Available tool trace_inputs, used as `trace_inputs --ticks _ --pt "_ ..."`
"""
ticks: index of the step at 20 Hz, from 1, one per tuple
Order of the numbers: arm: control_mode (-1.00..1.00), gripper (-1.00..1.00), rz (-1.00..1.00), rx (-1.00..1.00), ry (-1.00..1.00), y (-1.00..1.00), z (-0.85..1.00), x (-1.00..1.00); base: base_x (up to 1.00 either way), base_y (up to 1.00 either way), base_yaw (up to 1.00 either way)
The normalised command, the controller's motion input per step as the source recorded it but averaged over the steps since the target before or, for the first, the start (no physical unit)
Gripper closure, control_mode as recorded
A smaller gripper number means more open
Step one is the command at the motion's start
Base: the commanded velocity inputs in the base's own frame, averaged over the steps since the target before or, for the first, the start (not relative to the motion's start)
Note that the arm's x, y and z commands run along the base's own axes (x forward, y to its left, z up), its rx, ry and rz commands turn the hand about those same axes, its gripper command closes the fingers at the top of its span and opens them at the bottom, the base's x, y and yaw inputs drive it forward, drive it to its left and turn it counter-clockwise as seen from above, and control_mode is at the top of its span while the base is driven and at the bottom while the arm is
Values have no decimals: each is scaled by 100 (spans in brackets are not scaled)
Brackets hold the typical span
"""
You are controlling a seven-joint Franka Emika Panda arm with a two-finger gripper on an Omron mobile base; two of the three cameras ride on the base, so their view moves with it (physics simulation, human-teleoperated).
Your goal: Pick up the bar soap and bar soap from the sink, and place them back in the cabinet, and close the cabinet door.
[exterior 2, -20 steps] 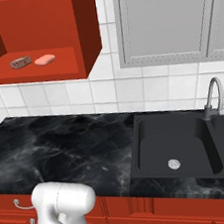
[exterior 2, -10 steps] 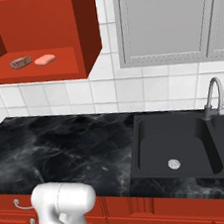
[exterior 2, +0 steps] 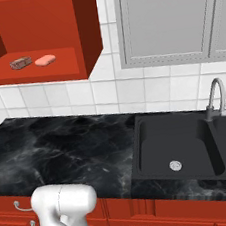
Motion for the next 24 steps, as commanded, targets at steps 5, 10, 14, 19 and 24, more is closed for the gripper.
trace_inputs --ticks 5,10,14,19,24 --pt "-100 -100 6 0 10 0 0 64 0 0 0" --pt "-100 -100 8 2 4 0 0 63 0 0 0" --pt "-100 -100 7 4 0 0 0 66 0 0 0" --pt "-100 -100 4 4 0 0 0 65 0 0 0" --pt "-100 -100 2 1 0 0 0 63 0 0 0"
